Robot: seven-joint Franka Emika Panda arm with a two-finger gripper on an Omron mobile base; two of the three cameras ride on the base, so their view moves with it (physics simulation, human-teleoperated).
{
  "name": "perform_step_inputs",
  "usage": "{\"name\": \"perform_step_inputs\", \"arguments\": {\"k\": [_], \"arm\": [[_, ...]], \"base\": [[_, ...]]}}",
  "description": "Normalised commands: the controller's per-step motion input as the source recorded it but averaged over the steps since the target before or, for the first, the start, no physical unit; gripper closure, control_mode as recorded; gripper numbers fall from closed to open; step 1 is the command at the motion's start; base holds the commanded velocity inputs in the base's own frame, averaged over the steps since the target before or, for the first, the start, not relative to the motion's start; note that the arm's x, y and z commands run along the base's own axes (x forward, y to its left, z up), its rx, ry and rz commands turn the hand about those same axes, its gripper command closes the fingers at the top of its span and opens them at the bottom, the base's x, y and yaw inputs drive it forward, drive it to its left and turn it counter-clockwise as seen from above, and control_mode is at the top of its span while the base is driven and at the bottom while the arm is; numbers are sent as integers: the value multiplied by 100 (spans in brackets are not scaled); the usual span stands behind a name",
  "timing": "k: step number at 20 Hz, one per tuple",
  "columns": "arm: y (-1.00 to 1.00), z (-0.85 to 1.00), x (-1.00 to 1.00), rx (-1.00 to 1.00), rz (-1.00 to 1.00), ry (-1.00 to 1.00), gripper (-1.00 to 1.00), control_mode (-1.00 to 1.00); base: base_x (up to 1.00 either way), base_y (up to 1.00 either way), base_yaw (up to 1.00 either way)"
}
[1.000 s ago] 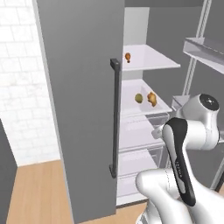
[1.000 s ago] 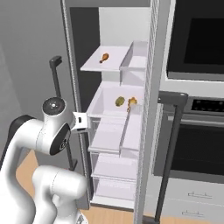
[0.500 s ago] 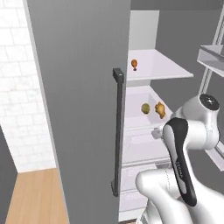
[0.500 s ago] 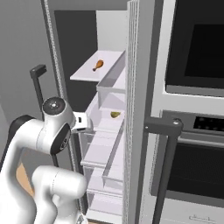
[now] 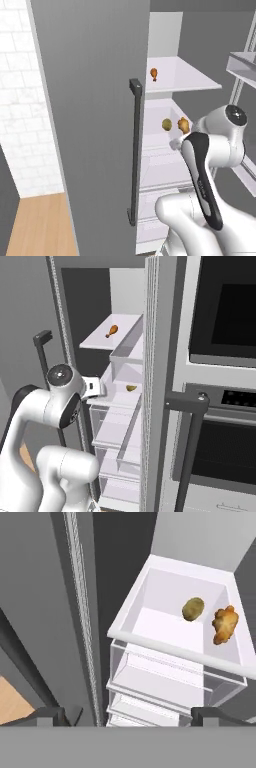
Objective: Place one potato and one chicken drumstick in each tupperware on the nearby counter, to pack two identical lunches.
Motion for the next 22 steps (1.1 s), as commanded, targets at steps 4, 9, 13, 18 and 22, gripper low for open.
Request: {"name": "perform_step_inputs", "arguments": {"k": [4,9,13,18,22], "arm": [[0,98,16,0,0,-9,-100,-100],[0,97,9,0,-6,-12,-100,-100],[-4,51,43,4,-10,-1,-100,-100],[-14,15,41,8,0,-3,-100,-100],[-29,4,44,10,0,0,-100,-100]], "base": [[0,0,0],[0,0,0],[0,0,0],[0,0,0],[0,0,0]]}}
